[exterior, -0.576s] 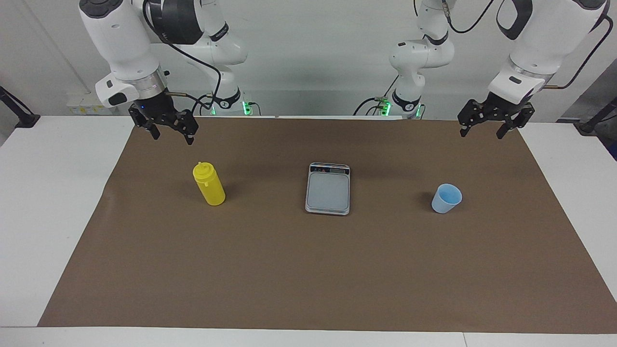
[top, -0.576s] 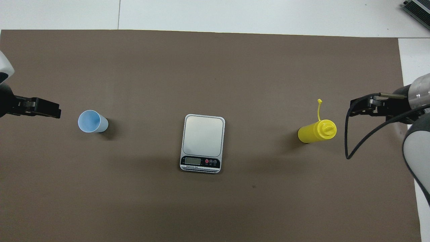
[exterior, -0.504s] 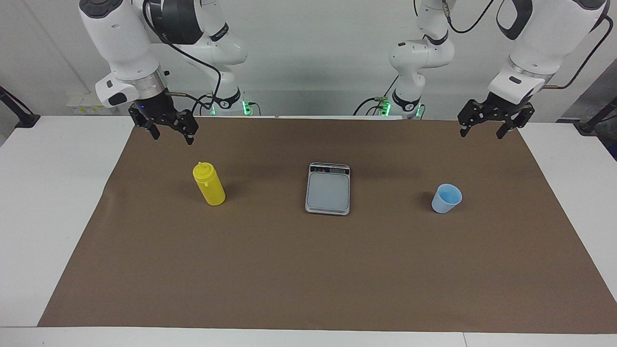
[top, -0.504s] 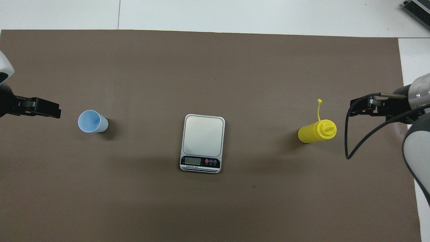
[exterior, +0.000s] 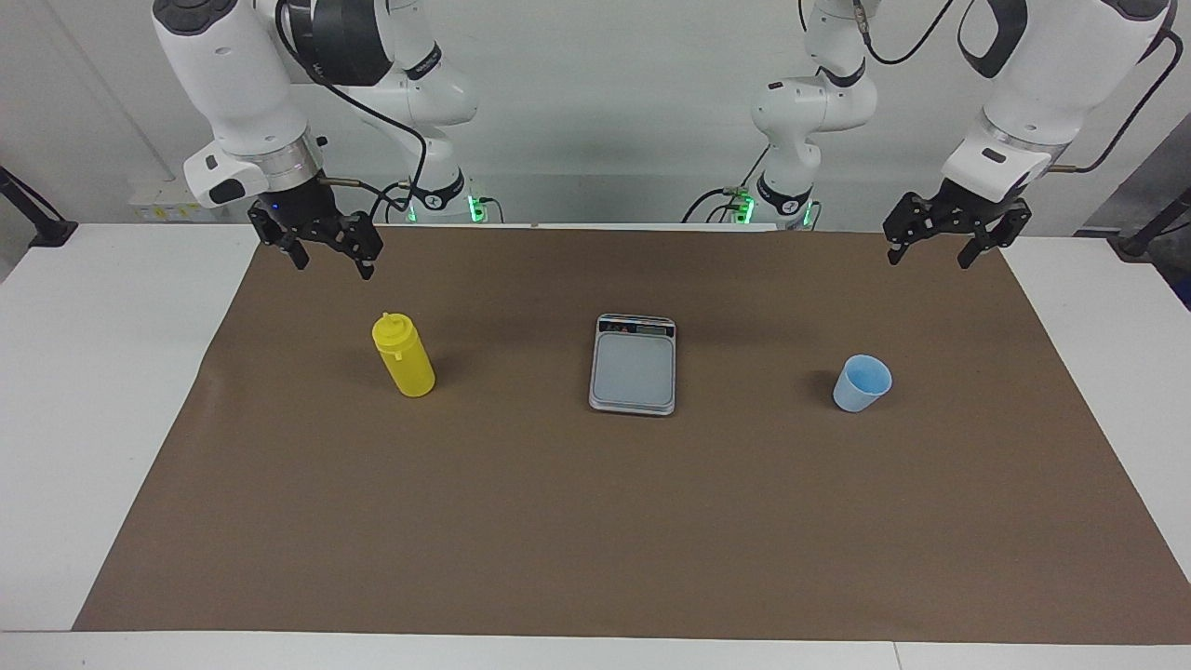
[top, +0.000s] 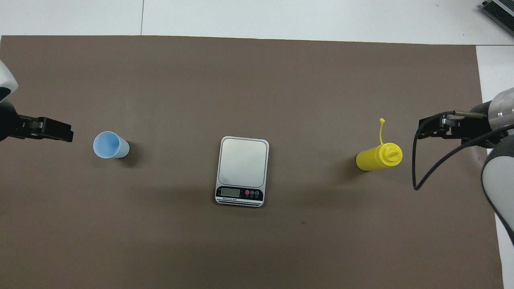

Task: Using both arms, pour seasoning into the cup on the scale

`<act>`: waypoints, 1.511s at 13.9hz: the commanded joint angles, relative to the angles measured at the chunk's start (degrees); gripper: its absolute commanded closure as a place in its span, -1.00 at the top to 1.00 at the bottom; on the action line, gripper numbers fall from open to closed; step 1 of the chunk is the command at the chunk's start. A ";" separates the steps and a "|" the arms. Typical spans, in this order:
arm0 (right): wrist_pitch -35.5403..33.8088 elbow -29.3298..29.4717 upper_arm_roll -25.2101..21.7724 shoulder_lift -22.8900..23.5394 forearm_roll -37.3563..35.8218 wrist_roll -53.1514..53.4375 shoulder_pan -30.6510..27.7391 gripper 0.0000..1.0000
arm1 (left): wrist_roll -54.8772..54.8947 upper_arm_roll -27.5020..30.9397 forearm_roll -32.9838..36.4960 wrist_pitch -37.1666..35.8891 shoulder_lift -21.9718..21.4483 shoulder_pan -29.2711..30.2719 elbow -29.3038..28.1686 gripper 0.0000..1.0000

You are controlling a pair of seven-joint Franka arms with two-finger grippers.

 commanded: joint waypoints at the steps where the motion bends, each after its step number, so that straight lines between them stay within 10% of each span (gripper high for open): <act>1: 0.41 -1.12 0.15 -0.97 -0.03 -0.76 -0.66 1.00 | 0.15 0.42 -0.19 4.65 -2.80 0.68 -5.14 1.00; 21: 0.41 -1.12 0.15 -0.88 -0.03 -0.76 -0.92 1.00 | -0.56 0.42 -3.71 43.67 7.65 5.25 -29.49 1.00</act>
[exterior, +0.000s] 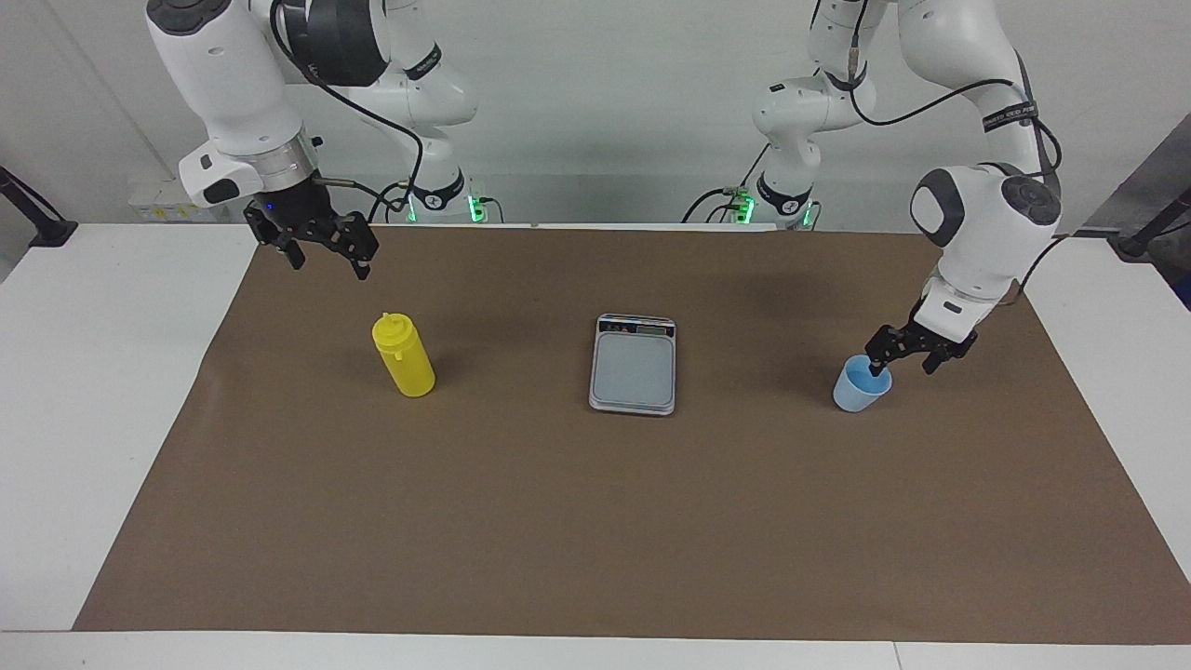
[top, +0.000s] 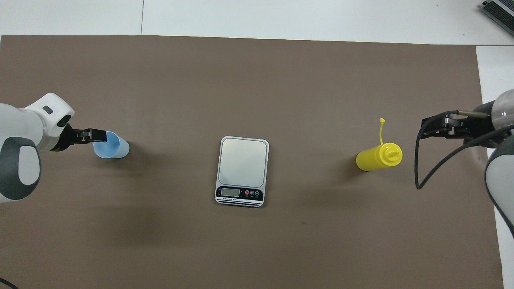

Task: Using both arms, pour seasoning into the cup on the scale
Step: 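Reach the left gripper to the light blue cup and grasp it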

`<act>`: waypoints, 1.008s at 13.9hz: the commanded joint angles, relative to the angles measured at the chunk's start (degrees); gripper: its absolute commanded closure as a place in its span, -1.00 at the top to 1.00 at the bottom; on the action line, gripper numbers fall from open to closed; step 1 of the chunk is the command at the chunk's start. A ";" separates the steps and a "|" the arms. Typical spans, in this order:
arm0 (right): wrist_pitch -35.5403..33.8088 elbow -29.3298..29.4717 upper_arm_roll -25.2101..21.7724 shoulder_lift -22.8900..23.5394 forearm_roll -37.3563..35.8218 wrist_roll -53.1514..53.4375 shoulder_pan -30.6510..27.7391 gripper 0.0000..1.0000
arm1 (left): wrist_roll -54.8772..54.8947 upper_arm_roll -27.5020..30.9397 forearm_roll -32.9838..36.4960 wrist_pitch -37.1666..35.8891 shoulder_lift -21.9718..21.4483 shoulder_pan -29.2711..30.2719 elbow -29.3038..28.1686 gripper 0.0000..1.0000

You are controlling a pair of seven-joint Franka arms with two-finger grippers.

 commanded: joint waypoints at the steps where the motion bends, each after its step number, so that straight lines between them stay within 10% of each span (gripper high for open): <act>1: 0.41 -1.11 0.22 -0.97 0.06 -0.76 -0.52 1.00 | -0.17 -0.33 -0.82 4.46 1.02 0.33 -1.85 1.00; 5: 0.41 -1.11 0.22 -0.97 0.06 -0.76 -0.52 1.00 | -0.34 -0.24 -0.91 7.54 1.46 -0.10 -4.74 1.00; 8: 0.41 -1.11 0.22 -0.97 -0.03 -0.76 -0.52 1.00 | -0.08 -0.33 -0.82 11.40 0.76 -0.63 -7.65 0.01; 10: 0.41 -1.11 0.22 -0.97 -0.03 -0.76 -0.52 1.00 | 0.27 -0.33 -0.82 10.45 0.84 -0.63 -7.04 -1.00; 14: 0.41 -1.11 0.22 -0.97 -0.03 -0.76 -0.52 1.00 | 0.10 -0.33 -0.74 0.70 2.33 -1.16 0.50 -1.00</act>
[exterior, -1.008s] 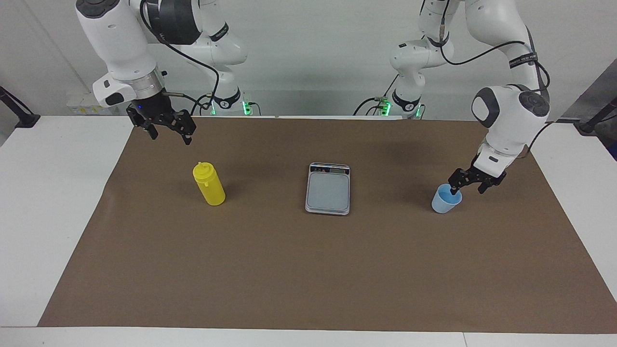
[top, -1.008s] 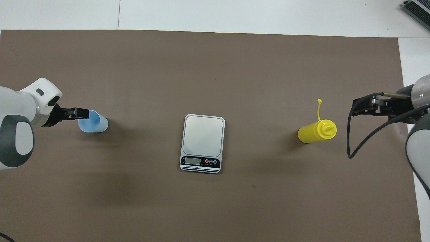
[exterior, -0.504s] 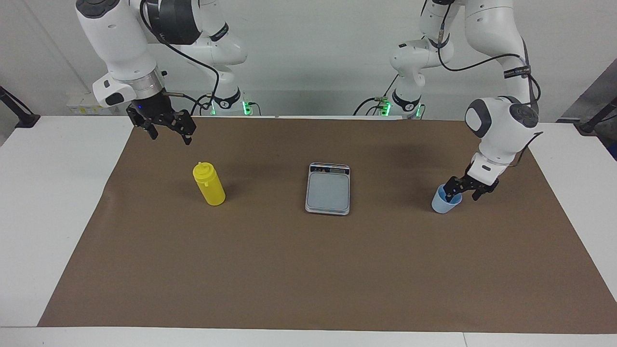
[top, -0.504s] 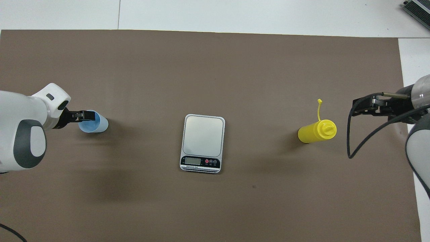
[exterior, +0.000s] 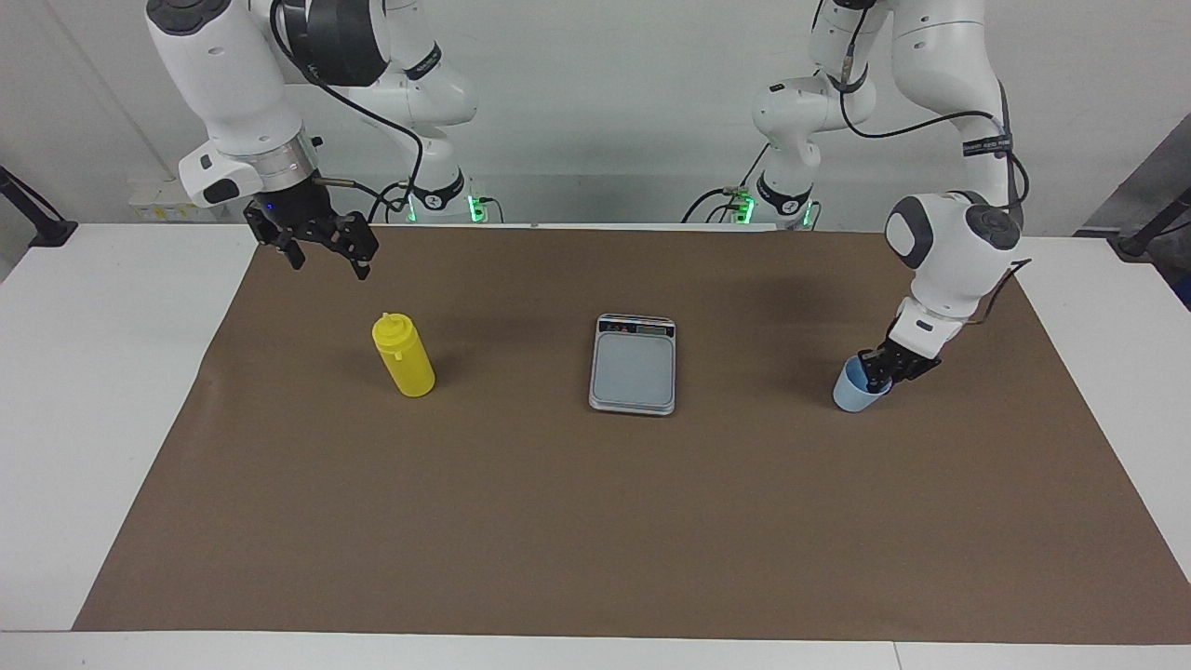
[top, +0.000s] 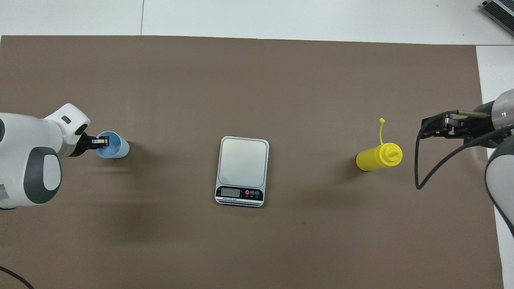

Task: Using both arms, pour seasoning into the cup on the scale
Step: 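Reach the left gripper to the light blue cup and grasp it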

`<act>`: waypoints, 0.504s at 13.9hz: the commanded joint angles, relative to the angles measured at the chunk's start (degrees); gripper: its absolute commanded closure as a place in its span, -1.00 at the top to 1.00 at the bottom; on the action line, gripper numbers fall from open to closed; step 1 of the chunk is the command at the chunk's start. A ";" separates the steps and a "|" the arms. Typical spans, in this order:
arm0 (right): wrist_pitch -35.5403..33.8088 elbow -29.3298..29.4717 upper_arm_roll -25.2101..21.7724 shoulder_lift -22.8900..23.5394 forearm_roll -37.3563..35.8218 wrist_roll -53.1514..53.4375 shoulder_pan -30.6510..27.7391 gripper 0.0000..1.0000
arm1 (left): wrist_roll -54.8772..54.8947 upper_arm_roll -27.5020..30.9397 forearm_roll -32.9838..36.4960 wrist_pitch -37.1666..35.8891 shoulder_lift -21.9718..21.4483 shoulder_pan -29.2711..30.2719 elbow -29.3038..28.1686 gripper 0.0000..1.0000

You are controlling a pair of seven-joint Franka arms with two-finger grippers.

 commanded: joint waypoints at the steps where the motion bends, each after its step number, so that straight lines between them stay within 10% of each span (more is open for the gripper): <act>1: 0.41 -1.11 0.22 -0.97 -0.03 -0.76 -0.52 1.00 | 0.25 0.30 -0.62 -5.59 0.44 -1.06 5.12 -1.00; 7: 0.41 -1.11 0.22 -0.97 0.06 -0.76 -0.52 1.00 | -4.38 -0.76 -2.82 -19.92 -1.65 -6.06 18.13 -1.00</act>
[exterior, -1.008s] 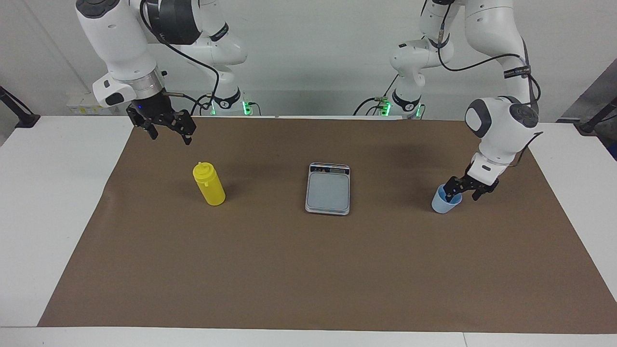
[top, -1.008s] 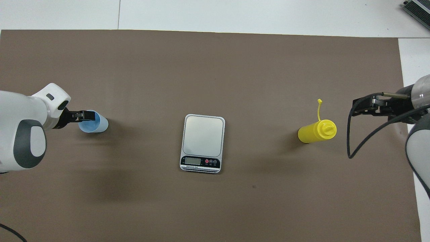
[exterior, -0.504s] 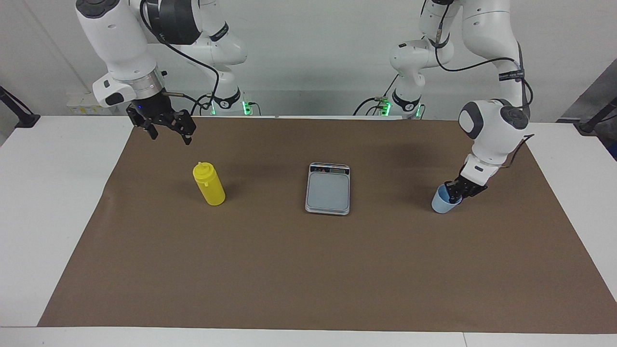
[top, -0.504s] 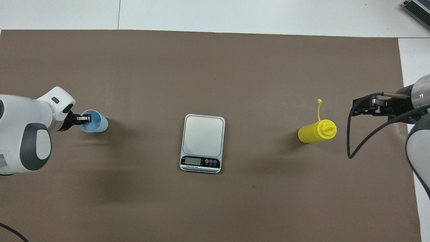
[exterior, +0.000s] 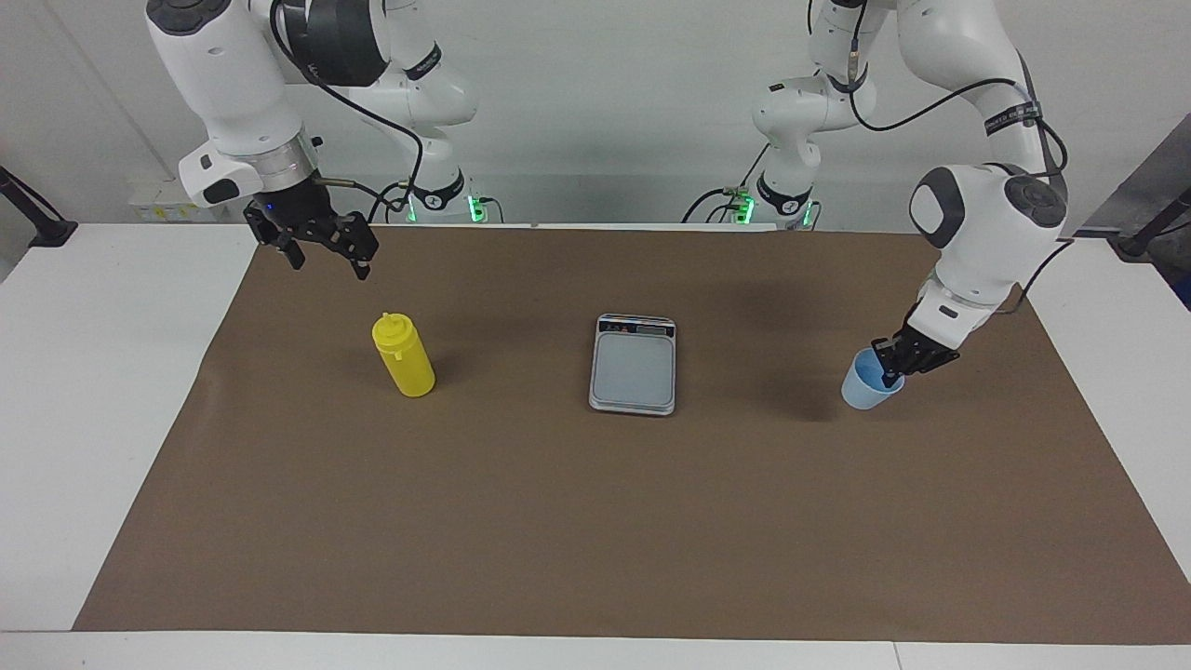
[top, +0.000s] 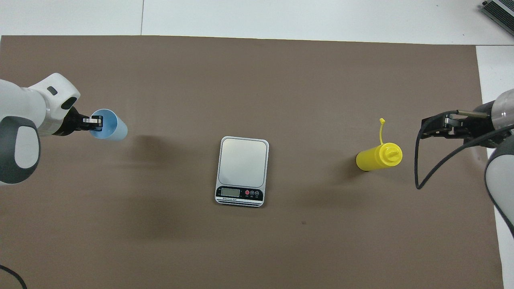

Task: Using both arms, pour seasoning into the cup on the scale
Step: 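Carry the blue cup with the left gripper onto the scale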

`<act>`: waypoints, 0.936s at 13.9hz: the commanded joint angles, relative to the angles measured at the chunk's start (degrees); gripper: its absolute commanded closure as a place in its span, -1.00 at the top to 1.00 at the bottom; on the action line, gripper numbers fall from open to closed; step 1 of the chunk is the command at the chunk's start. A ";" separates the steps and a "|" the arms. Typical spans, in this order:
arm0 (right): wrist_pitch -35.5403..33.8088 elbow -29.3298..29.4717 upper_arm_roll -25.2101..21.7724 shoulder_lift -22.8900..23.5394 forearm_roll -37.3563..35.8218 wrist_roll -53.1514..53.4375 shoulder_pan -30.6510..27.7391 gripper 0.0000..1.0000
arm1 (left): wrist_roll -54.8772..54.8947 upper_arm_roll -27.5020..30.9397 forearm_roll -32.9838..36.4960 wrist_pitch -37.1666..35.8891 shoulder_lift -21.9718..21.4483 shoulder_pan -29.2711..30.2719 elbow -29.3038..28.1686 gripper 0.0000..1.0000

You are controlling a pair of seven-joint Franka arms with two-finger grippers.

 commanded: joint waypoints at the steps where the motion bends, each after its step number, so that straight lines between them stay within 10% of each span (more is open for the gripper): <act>1: 0.41 -1.11 0.22 -0.97 -0.03 -0.76 -0.52 1.00 | -5.48 0.12 -1.42 -5.17 -1.39 -5.18 3.58 -1.00; 13: 0.23 -1.11 0.04 -0.97 -0.03 -0.85 -0.87 1.00 | -33.00 -1.29 2.08 2.37 2.55 -28.92 3.32 -1.00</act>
